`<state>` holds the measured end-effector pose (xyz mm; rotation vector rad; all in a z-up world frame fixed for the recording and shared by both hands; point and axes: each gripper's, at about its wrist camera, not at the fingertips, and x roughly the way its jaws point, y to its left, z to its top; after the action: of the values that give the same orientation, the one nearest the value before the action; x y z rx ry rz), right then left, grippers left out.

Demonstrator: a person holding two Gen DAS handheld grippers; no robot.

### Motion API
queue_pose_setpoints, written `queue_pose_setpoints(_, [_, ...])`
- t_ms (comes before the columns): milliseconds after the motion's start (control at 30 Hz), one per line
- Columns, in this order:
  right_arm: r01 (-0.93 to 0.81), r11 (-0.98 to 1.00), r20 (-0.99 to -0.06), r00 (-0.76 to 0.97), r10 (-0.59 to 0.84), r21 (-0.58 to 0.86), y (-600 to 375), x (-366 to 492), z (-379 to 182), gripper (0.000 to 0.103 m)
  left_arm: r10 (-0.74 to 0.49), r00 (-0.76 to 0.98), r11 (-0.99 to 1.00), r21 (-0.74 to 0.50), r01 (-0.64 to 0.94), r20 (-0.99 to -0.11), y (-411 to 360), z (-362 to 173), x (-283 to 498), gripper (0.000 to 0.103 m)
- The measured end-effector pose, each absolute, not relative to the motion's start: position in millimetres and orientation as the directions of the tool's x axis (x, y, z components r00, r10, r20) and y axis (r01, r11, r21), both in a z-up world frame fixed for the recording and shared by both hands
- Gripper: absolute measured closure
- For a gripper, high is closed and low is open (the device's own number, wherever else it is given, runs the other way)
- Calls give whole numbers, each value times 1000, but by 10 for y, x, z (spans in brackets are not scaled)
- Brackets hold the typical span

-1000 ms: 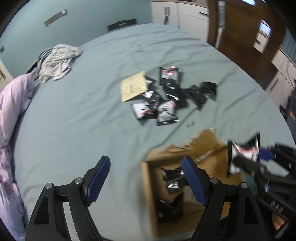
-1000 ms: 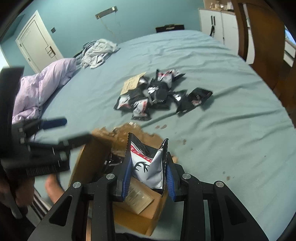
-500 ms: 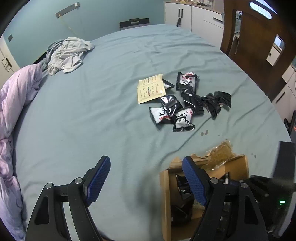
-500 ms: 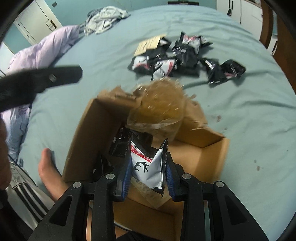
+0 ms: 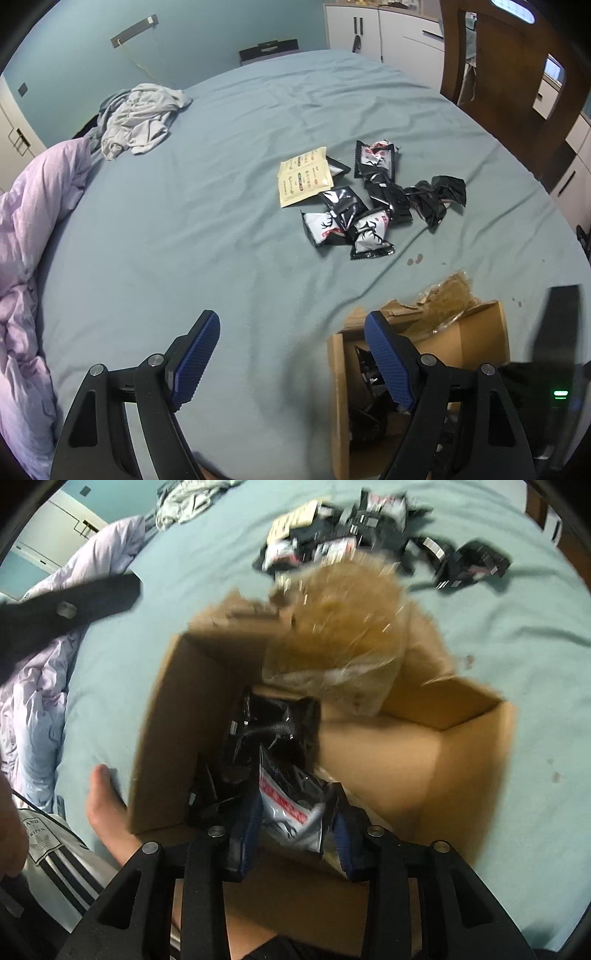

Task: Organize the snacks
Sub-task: 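Move the right gripper back to the snack pile and grasp a black packet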

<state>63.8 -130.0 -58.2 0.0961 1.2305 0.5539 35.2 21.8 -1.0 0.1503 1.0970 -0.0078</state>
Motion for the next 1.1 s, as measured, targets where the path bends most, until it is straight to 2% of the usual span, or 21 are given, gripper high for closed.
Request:
queue_pose_setpoints(67, [-343, 866, -851, 254, 459, 364, -1392, 589, -457, 50, 71, 461, 989, 124, 85, -884, 211, -13, 335, 21])
queue_pose_setpoints(367, [-249, 879, -779, 408, 476, 406, -2439, 441, 63, 45, 80, 452, 983, 146, 113, -889, 104, -41, 321, 20])
queue_pose_setpoints(500, [-105, 928, -783, 508, 358, 357, -2904, 422, 60, 36, 79, 457, 979, 155, 132, -886, 36, -29, 301, 20])
queue_pose_setpoints(667, [-1, 871, -772, 464, 436, 491, -3001, 472, -125, 36, 73, 452, 977, 156, 148, -889, -41, -27, 301, 20])
queue_pose_setpoints(933, [-65, 887, -791, 427, 438, 456, -2955, 742, -162, 36, 62, 446, 971, 158, 181, -893, -134, -41, 275, 20])
queue_pose_setpoints(1100, [5, 886, -812, 401, 423, 464, -3084, 935, -307, 36, 73, 442, 964, 177, 200, -894, -198, -101, 286, 20])
